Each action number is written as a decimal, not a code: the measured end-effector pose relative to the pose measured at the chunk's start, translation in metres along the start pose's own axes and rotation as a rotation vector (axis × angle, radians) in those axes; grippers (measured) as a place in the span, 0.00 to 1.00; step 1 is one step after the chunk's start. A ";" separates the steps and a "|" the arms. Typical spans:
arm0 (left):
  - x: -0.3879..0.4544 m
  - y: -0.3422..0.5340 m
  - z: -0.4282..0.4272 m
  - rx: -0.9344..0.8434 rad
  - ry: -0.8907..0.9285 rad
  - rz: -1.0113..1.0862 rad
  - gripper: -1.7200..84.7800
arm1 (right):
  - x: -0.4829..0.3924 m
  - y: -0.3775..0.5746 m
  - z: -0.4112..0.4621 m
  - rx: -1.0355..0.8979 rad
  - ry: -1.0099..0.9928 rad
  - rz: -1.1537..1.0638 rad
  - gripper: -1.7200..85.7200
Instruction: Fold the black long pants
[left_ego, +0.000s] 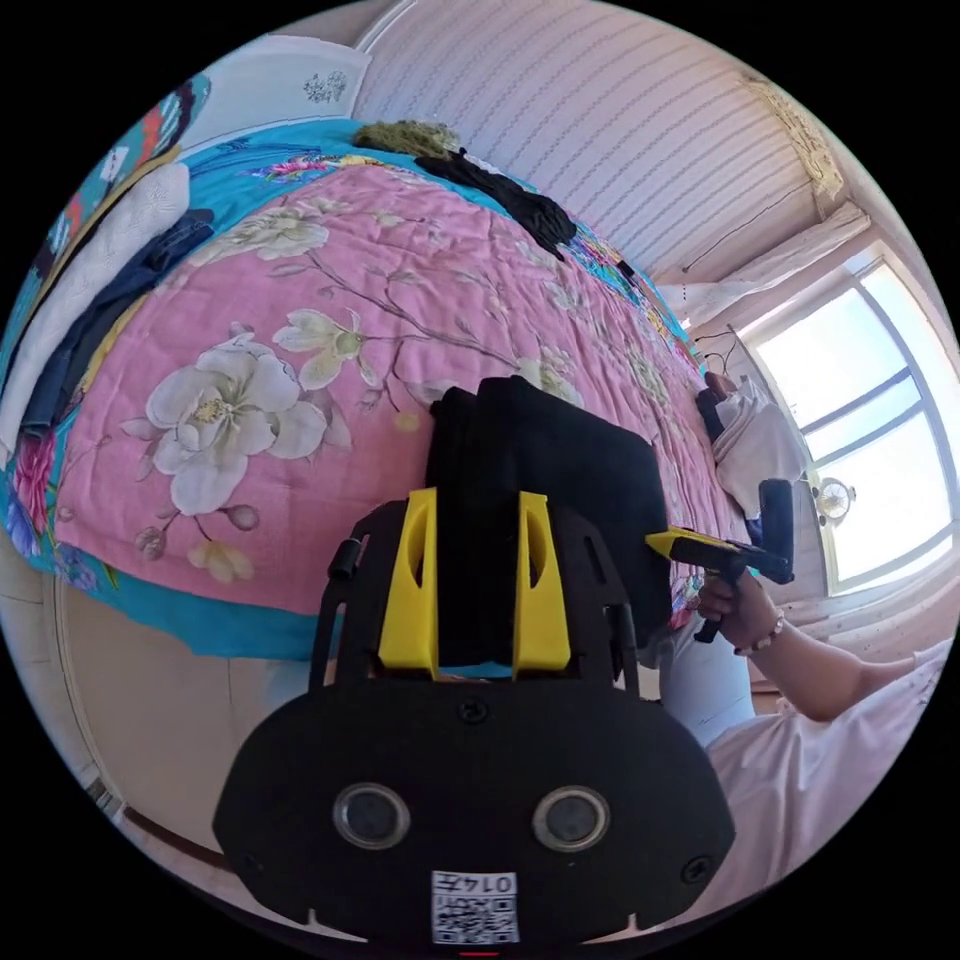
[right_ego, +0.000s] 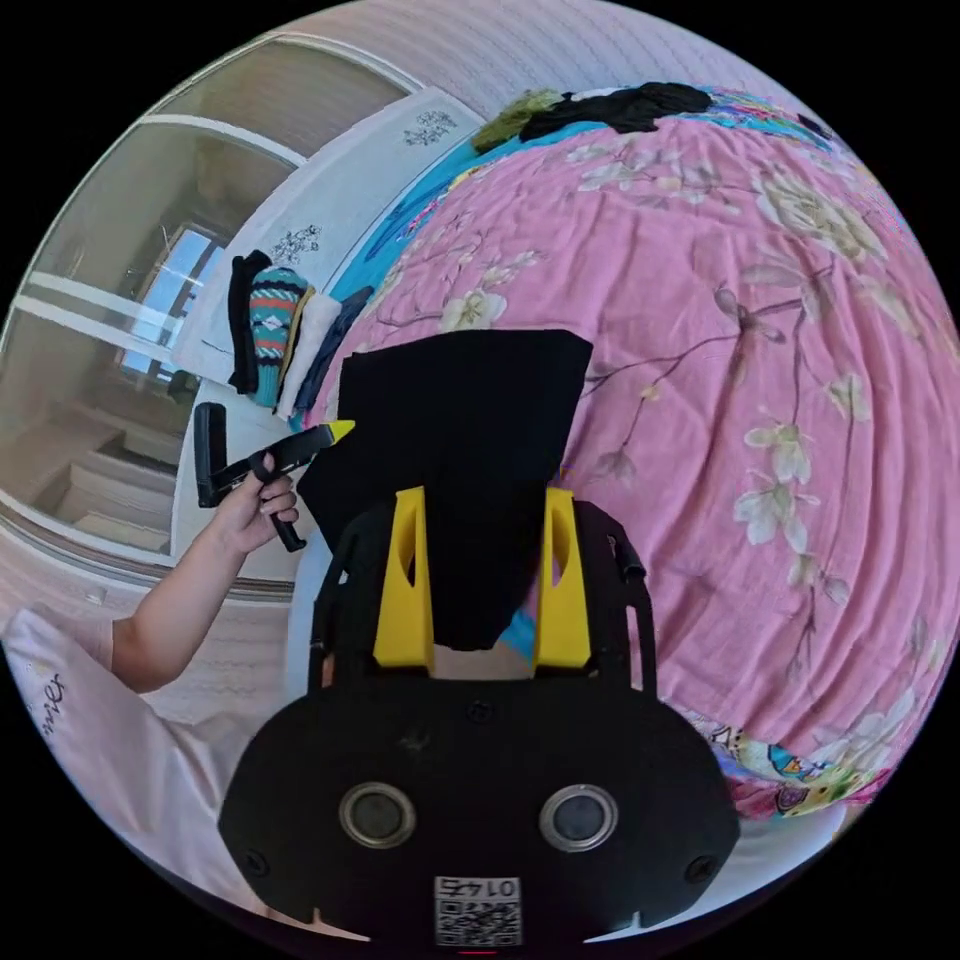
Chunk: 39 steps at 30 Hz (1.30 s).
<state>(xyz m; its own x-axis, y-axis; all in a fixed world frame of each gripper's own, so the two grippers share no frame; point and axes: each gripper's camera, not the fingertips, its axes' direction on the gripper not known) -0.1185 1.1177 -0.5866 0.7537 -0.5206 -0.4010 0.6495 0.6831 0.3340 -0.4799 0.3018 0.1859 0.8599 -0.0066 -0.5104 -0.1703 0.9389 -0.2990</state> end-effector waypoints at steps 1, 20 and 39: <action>0.000 0.003 -0.004 0.004 0.000 0.009 0.13 | -0.007 -0.007 -0.003 -0.016 -0.006 0.014 0.19; 0.000 0.176 -0.340 1.066 -0.351 -0.188 0.07 | -0.504 -0.130 -0.078 -0.114 0.059 -1.511 0.06; -0.079 0.062 -0.314 0.848 -0.604 -0.223 0.10 | -0.559 -0.253 0.089 0.014 0.595 -1.239 0.11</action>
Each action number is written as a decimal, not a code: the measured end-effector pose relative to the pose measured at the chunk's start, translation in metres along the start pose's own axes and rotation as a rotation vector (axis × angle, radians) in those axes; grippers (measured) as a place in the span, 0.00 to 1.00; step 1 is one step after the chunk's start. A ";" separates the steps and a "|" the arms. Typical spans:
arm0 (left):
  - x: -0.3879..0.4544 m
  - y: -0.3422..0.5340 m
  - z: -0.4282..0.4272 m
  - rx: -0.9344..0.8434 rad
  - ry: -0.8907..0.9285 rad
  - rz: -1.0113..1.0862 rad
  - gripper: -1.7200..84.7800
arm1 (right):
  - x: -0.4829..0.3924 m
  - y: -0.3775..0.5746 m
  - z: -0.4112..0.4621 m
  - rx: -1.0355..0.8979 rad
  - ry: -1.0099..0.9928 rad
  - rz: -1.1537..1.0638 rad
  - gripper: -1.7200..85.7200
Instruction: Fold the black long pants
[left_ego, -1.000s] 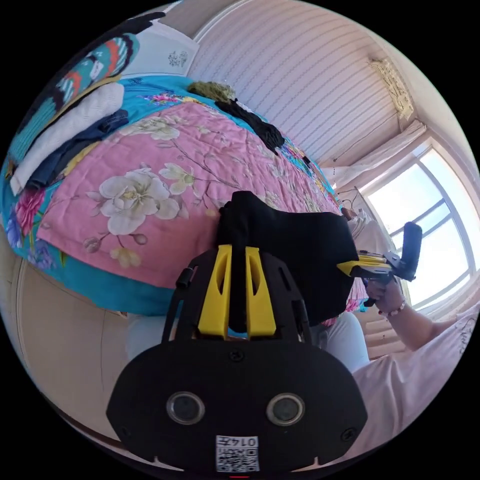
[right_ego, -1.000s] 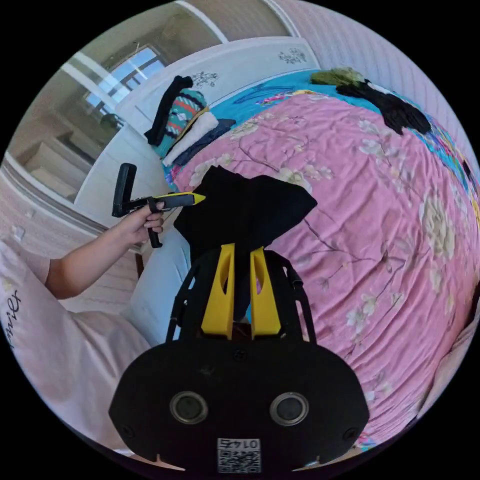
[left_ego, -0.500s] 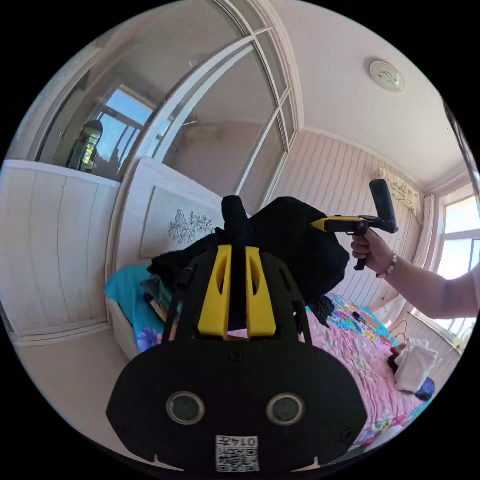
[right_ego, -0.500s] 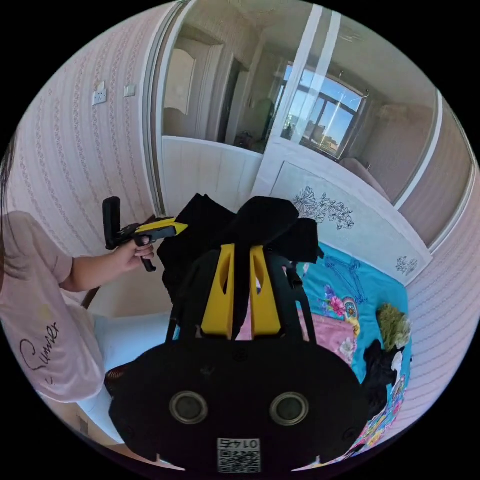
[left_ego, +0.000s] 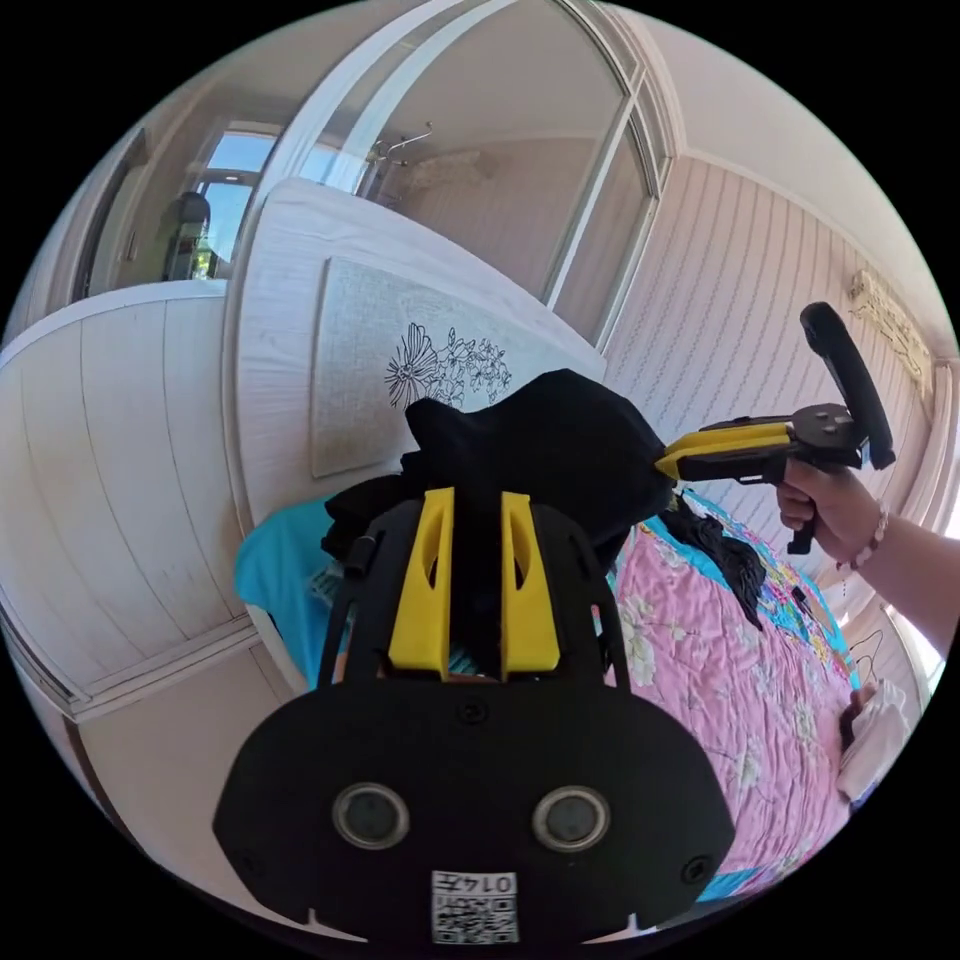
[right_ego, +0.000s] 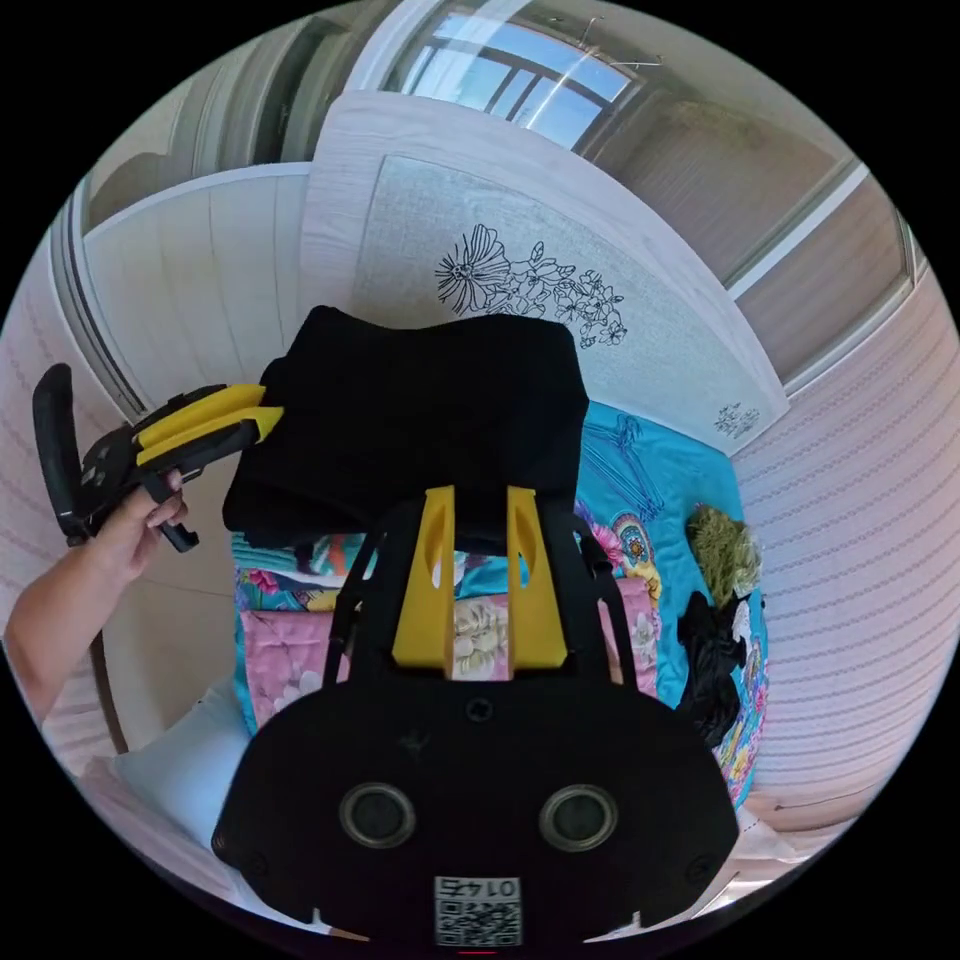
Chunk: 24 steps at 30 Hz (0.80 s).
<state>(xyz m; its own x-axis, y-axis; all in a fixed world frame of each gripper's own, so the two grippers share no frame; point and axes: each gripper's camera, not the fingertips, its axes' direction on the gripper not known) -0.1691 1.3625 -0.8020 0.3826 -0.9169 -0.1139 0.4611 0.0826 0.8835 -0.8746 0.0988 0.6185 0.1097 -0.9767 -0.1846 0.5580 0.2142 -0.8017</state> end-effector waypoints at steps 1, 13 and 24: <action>0.004 0.007 -0.010 0.000 -0.008 0.019 0.10 | -0.003 0.022 -0.014 0.022 -0.008 -0.005 0.11; 0.218 0.248 -0.194 -0.233 0.293 0.581 0.03 | -0.120 0.578 -0.116 -0.071 -0.021 0.504 0.09; 0.624 0.339 -0.215 -0.142 1.139 0.933 0.17 | -0.312 0.978 -0.241 -0.123 0.360 1.365 0.20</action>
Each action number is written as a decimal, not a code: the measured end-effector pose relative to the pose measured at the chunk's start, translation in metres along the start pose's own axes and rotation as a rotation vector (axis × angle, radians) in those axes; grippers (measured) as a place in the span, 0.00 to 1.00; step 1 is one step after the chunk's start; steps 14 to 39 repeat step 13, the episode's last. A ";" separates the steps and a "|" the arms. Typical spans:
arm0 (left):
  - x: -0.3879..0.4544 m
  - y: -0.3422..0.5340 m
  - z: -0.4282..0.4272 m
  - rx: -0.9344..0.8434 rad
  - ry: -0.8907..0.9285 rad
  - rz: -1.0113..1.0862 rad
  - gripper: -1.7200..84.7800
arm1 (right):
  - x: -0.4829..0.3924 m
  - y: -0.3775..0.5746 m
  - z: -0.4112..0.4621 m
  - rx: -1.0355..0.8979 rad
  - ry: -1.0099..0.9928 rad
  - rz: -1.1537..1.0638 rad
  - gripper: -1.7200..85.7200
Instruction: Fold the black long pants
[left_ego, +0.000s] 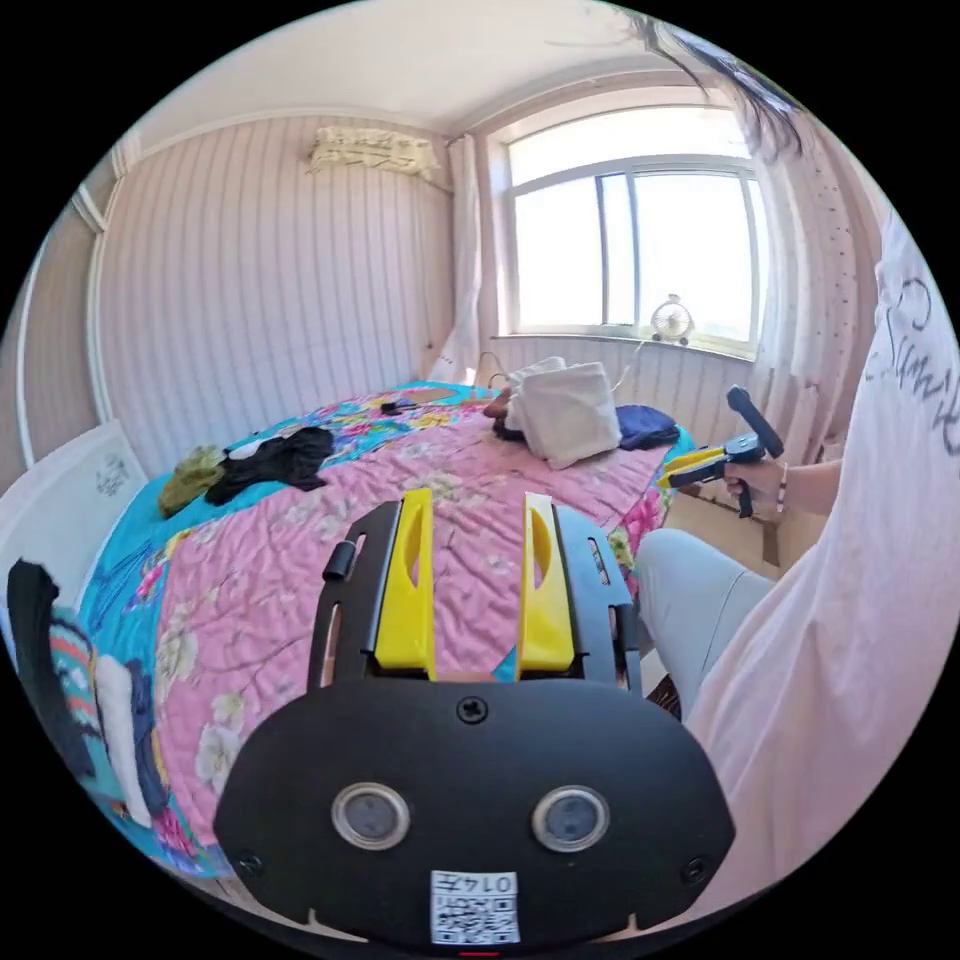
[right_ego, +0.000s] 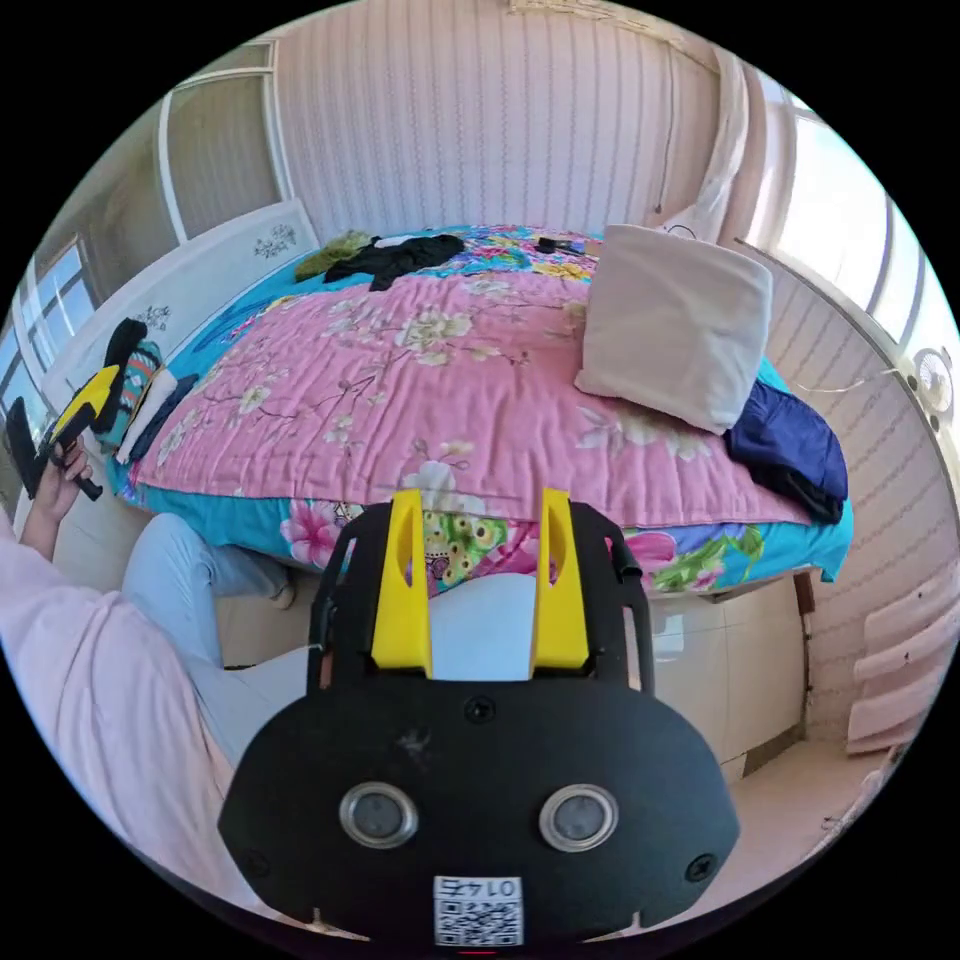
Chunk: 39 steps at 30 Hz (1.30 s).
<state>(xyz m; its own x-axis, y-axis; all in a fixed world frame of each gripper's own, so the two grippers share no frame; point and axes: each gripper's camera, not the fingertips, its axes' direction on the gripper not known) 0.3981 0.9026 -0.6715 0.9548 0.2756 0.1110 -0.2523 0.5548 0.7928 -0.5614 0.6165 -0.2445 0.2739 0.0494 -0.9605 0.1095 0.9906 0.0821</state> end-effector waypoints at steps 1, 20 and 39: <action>0.009 -0.010 0.019 -0.003 0.041 0.010 0.17 | 0.027 0.025 0.000 0.025 0.024 0.067 0.20; 0.210 -0.126 0.397 -0.245 0.378 0.133 0.17 | 0.263 0.111 0.058 0.091 0.141 0.174 0.20; 0.210 -0.126 0.397 -0.245 0.378 0.133 0.17 | 0.263 0.111 0.058 0.091 0.141 0.174 0.20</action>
